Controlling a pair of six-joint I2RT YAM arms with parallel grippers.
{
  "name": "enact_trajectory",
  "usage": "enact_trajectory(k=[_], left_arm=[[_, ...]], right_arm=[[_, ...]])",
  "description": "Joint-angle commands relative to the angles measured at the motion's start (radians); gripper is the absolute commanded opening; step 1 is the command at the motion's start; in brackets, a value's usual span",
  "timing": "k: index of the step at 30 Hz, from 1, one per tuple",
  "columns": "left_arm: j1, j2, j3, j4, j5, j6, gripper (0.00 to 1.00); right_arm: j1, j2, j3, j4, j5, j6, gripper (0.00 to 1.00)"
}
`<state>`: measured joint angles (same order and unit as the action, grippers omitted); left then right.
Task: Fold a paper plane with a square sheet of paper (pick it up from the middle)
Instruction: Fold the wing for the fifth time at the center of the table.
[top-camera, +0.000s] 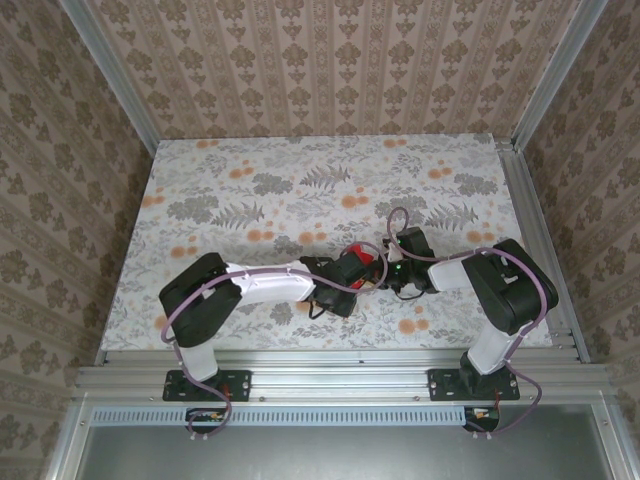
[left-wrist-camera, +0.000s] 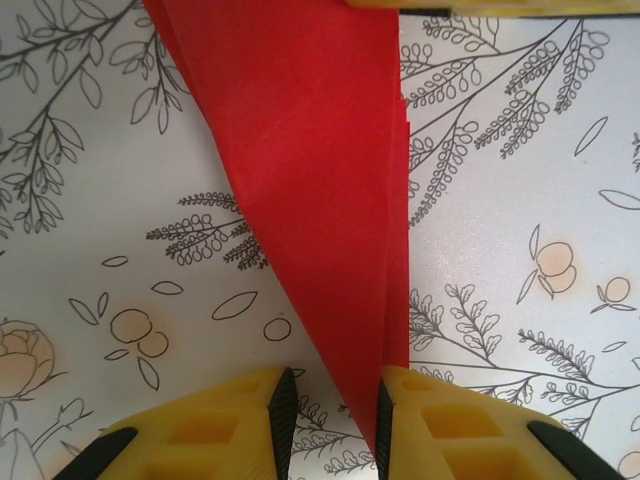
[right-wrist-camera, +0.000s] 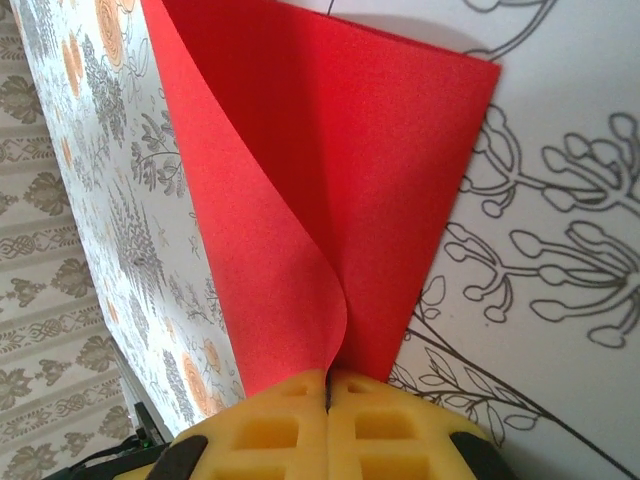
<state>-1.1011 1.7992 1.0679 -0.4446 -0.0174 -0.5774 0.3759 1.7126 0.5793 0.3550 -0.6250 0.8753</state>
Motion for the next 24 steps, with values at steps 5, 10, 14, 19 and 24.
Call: enact_trajectory(k=[5,10,14,19,24], left_arm=[[-0.011,0.052,0.005,-0.110,-0.074,0.063,0.29],[-0.011,0.053,0.009,-0.127,-0.093,0.081,0.28],[-0.011,0.053,0.011,-0.136,-0.099,0.094,0.28],[-0.011,0.055,0.018,-0.149,-0.114,0.110,0.28],[-0.013,0.059,0.025,-0.149,-0.121,0.131,0.29]], right_arm=[[0.001,-0.048,0.027,-0.103,0.054,-0.057,0.00],[0.000,-0.049,0.036,-0.124,0.061,-0.068,0.00],[0.000,-0.048,0.044,-0.140,0.068,-0.077,0.00],[0.000,-0.045,0.058,-0.187,0.090,-0.102,0.00],[0.000,-0.031,0.070,-0.230,0.115,-0.124,0.00]])
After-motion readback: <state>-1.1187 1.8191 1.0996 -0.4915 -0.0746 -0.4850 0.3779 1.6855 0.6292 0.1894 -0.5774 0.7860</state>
